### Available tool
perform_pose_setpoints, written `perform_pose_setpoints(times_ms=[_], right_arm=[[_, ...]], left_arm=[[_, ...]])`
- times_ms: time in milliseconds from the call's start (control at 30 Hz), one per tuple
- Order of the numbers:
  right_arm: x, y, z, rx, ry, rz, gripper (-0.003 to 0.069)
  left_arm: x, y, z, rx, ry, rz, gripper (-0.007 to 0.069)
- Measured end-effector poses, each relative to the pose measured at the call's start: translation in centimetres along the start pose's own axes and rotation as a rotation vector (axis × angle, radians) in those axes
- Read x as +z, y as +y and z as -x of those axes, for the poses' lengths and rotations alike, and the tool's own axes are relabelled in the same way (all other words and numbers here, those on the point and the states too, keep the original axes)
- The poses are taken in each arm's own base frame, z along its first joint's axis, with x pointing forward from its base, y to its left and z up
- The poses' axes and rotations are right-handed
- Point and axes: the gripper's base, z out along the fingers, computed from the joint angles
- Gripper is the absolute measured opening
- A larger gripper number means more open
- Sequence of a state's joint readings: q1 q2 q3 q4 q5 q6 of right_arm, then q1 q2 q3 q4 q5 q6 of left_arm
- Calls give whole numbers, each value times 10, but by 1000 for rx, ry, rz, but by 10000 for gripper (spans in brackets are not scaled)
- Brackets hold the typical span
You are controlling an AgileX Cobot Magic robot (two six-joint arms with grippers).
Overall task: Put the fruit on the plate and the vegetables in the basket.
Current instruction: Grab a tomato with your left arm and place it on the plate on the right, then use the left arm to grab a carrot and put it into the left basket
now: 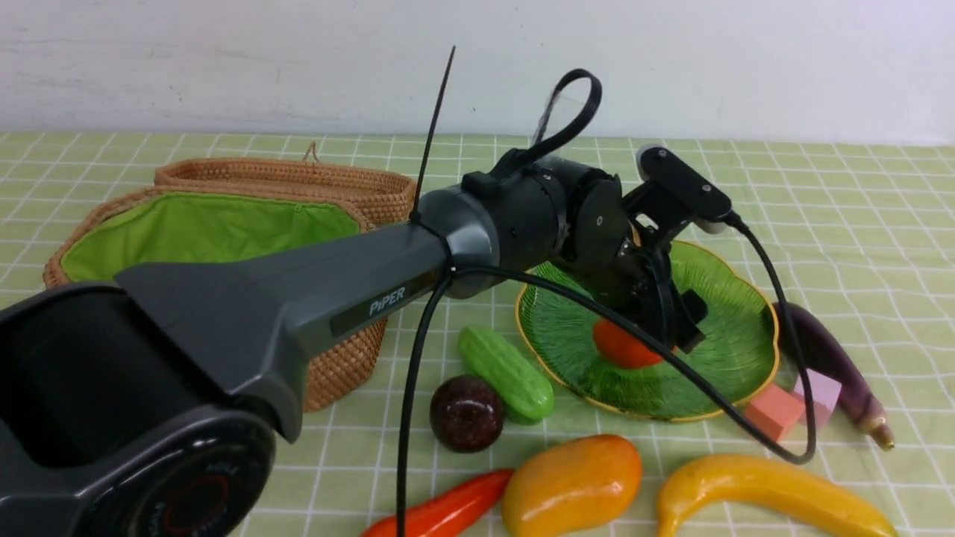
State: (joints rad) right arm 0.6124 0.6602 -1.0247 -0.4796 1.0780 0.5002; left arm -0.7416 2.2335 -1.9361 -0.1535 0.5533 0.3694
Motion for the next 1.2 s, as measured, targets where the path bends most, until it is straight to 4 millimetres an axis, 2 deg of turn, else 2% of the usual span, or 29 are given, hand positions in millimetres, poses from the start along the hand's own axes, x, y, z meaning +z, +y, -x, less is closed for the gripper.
perform_pose_setpoints(times_ms=[133, 300, 367, 467, 500, 533, 600, 633, 667, 700, 800, 833, 900, 933, 967, 1033, 1167, 1200], right_arm=[[0, 1, -1, 10, 9, 16, 218], [0, 4, -2, -8, 26, 48, 221], [0, 6, -3, -16, 36, 68, 222], [-1, 10, -5, -20, 59, 115, 223], [-1, 11, -6, -24, 60, 117, 223], [-1, 13, -7, -23, 71, 143, 224], [-2, 15, -8, -27, 82, 172, 225], [-2, 18, -9, -32, 93, 204, 227], [-2, 19, -9, -30, 96, 212, 227], [-3, 22, -10, -38, 101, 243, 229], [-4, 25, -10, -44, 104, 279, 230], [-5, 27, -10, -54, 109, 309, 231], [-5, 28, -11, -52, 113, 321, 231], [-6, 30, -11, -54, 119, 345, 231], [-6, 31, -12, -52, 121, 351, 231], [-7, 33, -13, -54, 132, 380, 231], [-8, 35, -13, -51, 141, 397, 231], [-8, 35, -13, -51, 141, 397, 231]], left_arm=[[-10, 0, 4, -28, 6, -5, 664], [-52, -1, 20, -62, 28, -24, 570], [-76, -2, 26, -72, 55, -36, 484], [-118, -3, 31, -54, 112, -37, 299], [-121, -3, 32, -52, 107, -33, 285], [-141, -3, 34, -43, 129, -24, 183], [-164, -3, 36, -43, 145, -10, 67], [-188, -3, 37, -57, 154, 9, -11], [-188, -3, 37, -57, 160, 8, -11], [-210, -3, 37, -83, 166, 25, -13], [-232, -3, 35, -108, 192, 45, -13], [-251, -2, 33, -126, 183, 84, -13], [-260, -2, 31, -136, 175, 101, -13], [-274, -2, 22, -163, 182, 134, -13], [-272, -3, 20, -163, 190, 133, -13], [-286, -7, 1, -189, 215, 144, -13], [-275, -27, -62, -238, 399, 70, -13], [-274, -28, -65, -240, 408, 65, -13]])
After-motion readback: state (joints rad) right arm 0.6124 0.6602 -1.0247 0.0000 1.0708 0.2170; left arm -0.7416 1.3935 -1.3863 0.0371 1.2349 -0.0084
